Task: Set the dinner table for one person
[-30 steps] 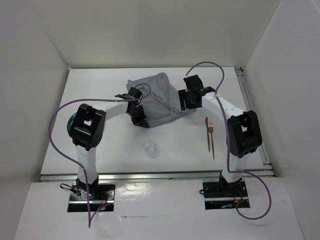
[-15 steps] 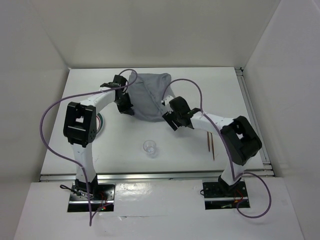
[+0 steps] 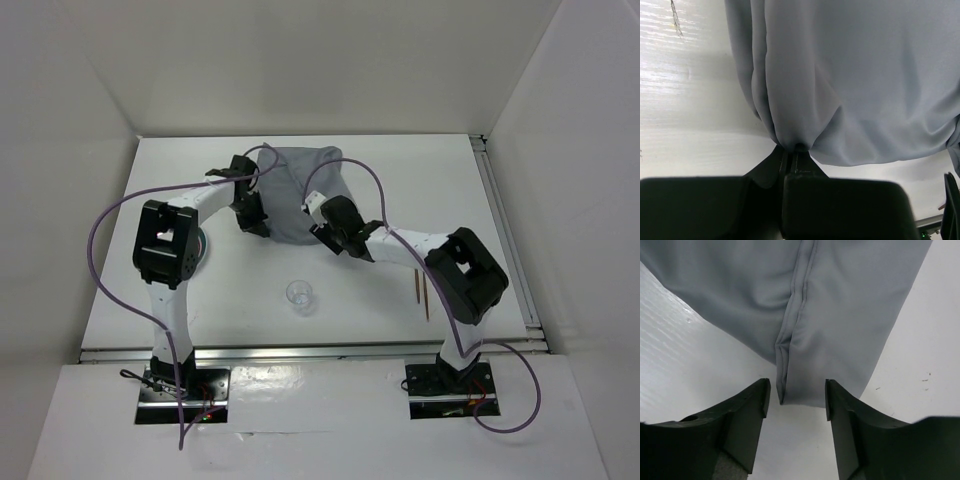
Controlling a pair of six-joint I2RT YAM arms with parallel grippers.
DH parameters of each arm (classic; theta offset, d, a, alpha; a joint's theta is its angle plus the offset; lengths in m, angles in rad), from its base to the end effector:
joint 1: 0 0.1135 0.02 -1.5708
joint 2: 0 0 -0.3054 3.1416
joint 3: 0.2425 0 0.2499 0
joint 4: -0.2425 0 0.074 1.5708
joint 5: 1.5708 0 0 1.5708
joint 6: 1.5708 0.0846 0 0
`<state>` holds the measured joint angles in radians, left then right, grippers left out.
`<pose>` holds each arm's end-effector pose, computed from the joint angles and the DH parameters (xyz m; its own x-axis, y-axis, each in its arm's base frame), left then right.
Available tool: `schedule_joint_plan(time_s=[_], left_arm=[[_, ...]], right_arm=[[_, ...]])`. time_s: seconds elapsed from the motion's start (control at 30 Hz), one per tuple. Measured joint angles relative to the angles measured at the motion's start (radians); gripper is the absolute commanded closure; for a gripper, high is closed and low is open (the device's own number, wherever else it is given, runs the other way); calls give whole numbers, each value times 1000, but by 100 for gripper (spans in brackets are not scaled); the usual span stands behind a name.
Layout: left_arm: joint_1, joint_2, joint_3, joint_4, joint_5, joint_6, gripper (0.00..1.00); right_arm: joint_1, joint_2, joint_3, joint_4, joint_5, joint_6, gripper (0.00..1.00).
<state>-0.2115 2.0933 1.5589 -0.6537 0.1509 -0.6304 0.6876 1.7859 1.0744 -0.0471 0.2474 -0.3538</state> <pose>0.4574 -0.1112 0.1600 -0.8874 -0.4055 -0.2194 -0.3226 0.8861 -0.3328 0.3388 0.2514 0.1916 -0.3331 -0.7082 -0.6225 -0.6326 0.6574 -0.4095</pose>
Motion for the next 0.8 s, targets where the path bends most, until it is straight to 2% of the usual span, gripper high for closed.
schedule_joint_plan(time_s=[0.27, 0.3, 0.33, 0.43, 0.47, 0.53, 0.67, 0.8], left_arm=[[20, 0, -2, 0, 15, 0, 100], [21, 0, -2, 0, 15, 0, 100], [21, 0, -2, 0, 15, 0, 100], [30, 0, -2, 0, 17, 0, 100], [31, 0, -1, 0, 18, 0, 100], [32, 0, -2, 0, 19, 0, 100], [37, 0, 1, -2, 27, 1, 100], [63, 0, 62, -47, 47, 4, 100]], right_arm=[[0, 51, 29, 2, 5, -16, 44], [0, 55, 32, 2, 7, -18, 48], [-1, 58, 34, 3, 8, -20, 59], [-1, 59, 36, 2, 12, -27, 77], [-1, 59, 39, 2, 13, -29, 88], [-8, 59, 52, -6, 14, -29, 100], [-48, 69, 137, -44, -19, 6, 100], [-179, 70, 294, -99, -140, 111, 100]])
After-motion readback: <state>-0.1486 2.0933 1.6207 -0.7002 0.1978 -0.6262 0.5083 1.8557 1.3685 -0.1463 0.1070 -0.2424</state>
